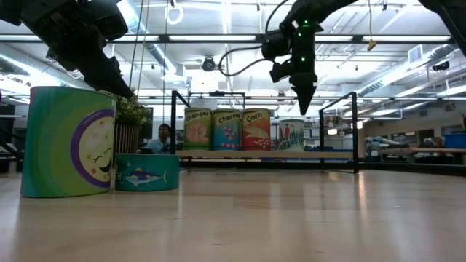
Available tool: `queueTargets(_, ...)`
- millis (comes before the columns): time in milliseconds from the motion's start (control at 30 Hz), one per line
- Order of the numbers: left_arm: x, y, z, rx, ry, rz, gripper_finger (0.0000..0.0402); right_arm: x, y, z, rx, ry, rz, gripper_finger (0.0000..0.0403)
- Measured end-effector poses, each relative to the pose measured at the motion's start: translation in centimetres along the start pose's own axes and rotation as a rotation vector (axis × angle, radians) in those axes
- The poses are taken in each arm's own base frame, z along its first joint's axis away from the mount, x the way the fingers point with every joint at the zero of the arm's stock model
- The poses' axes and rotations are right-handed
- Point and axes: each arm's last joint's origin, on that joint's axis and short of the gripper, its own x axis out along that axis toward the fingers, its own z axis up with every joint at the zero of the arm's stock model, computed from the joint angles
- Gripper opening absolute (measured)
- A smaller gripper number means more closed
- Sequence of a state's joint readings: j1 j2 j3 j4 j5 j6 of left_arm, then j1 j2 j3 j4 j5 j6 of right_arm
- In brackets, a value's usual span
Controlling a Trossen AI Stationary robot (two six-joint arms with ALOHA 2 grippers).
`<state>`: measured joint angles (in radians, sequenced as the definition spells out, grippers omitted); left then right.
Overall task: Pick and place cans onto a shelf
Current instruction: Put the canned mixed vegetables on the shelf
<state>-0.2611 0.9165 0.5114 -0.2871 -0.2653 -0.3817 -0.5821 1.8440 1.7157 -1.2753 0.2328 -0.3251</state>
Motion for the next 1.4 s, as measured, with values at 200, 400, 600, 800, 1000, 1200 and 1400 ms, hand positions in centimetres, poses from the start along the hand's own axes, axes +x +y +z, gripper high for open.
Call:
queueTargets(200,0.0,0.0,0.0,0.0,0.0,0.0,0.019,0.4,-0.4,-0.5,0.016,0.047,-0.005,0.0377)
queueTargets(400,0.0,0.0,0.0,0.0,0.0,0.0,0.019,2.5,-1.3,-1.1,-0.028,0.09,-0.1,0.0374)
queueTargets(600,0.0,0.0,0.0,0.0,0.0,-0.001,0.019,3.9,-2.5,-0.4,-0.039,-0.004,-0.174,0.0374)
queueTargets(800,0.0,0.0,0.0,0.001,0.003,0.0,0.019,3.9,-2.3,0.7,-0.093,-0.141,-0.13,0.0373)
queueTargets(1000,0.0,0.0,0.0,0.001,0.004,-0.002,0.019,3.8,-1.8,0.8,-0.155,-0.101,-0.189,0.0373)
queueTargets(1200,0.0,0.0,-0.1,0.001,0.01,-0.016,0.019,4.2,-3.9,0.6,-0.03,-0.215,-0.095,0.0373)
queueTargets(1400,0.0,0.0,-0.1,0.001,0.01,-0.016,0.019,4.5,-4.2,0.7,0.023,-0.329,0.057,0.0373)
